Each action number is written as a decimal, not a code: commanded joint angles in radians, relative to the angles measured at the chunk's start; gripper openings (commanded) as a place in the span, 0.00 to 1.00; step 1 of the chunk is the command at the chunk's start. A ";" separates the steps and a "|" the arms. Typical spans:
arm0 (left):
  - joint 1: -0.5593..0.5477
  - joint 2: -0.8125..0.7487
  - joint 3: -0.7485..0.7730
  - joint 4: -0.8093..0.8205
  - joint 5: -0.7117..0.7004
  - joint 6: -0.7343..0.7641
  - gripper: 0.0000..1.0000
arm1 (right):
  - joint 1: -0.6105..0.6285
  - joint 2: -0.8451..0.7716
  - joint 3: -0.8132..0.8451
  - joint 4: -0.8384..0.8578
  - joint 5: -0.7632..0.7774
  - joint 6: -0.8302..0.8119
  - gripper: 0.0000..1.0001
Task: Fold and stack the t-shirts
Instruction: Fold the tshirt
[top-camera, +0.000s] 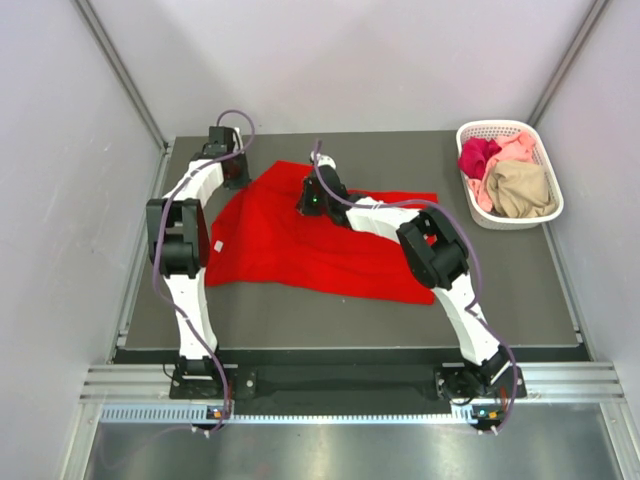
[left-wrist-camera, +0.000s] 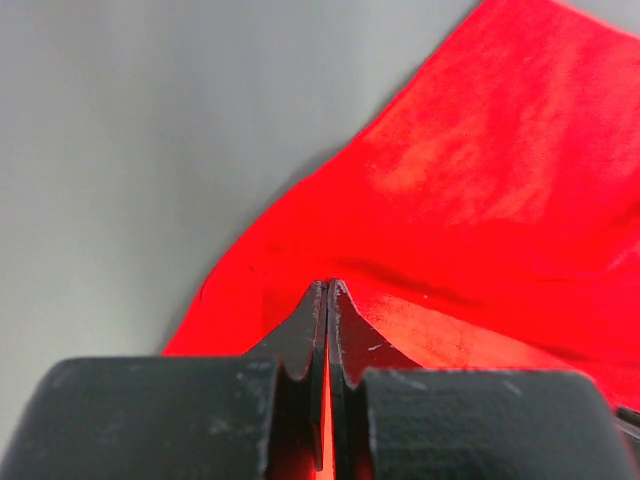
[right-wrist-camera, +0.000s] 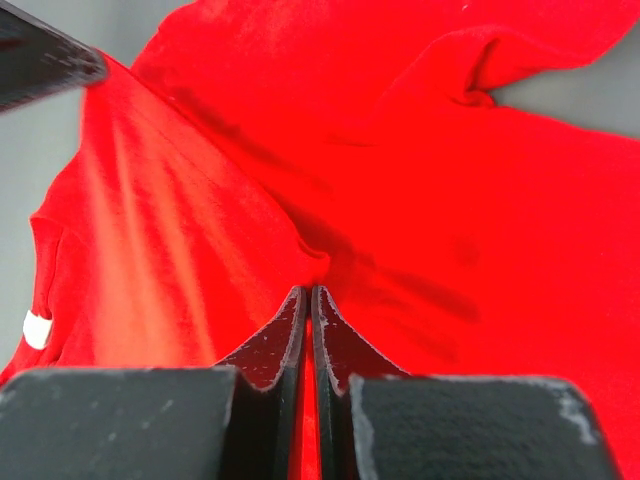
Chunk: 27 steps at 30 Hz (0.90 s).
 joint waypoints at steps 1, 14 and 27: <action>0.001 0.027 0.056 0.052 0.003 0.001 0.00 | -0.011 -0.062 0.007 0.056 0.026 -0.013 0.00; 0.004 -0.126 0.065 -0.206 -0.406 -0.089 0.56 | -0.039 -0.171 0.061 -0.284 0.156 0.035 0.37; 0.206 -0.620 -0.665 -0.134 -0.139 -0.334 0.49 | -0.094 -0.806 -0.629 -0.877 0.400 0.498 0.46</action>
